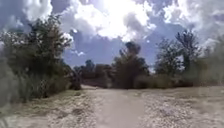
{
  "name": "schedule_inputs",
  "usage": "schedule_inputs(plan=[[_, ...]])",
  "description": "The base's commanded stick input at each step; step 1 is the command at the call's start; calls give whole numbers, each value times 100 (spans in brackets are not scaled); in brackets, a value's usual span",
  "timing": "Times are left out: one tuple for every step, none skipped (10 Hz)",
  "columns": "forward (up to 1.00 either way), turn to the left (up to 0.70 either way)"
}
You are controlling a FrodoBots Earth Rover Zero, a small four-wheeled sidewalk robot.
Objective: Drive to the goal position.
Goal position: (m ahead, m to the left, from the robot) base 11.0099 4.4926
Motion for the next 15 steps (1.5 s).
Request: schedule_inputs(plan=[[70,35],[70,35],[70,35],[70,19],[70,0],[70,0],[70,0],[70,0],[70,0],[70,0],[70,0],[70,0],[70,0],[70,0],[70,0]])
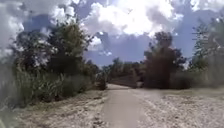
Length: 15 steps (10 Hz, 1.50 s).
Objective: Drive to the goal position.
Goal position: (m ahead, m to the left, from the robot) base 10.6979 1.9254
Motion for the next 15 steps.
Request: schedule_inputs(plan=[[70,0],[70,0],[70,0],[70,0],[70,0],[70,0],[70,0],[70,0],[70,0],[70,0],[70,0],[70,0],[70,0],[70,0],[70,0]])
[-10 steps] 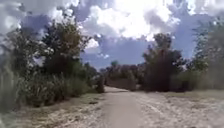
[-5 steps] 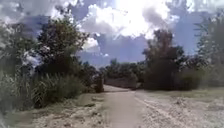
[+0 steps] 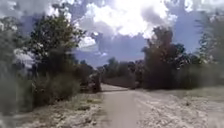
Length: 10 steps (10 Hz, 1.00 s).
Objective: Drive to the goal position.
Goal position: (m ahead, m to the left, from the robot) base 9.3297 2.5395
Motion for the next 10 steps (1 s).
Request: schedule_inputs(plan=[[70,0],[70,0],[70,0],[70,0],[70,0],[70,0],[70,0],[70,0],[70,0],[70,0]])
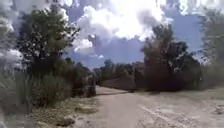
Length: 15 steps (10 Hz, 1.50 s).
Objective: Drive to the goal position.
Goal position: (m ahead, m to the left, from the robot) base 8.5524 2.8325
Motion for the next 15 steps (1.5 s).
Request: schedule_inputs(plan=[[70,0],[70,0],[70,0],[70,0],[70,0],[70,0],[70,0],[70,0],[70,0],[70,0],[70,0],[70,0],[70,0],[70,0],[70,0]])
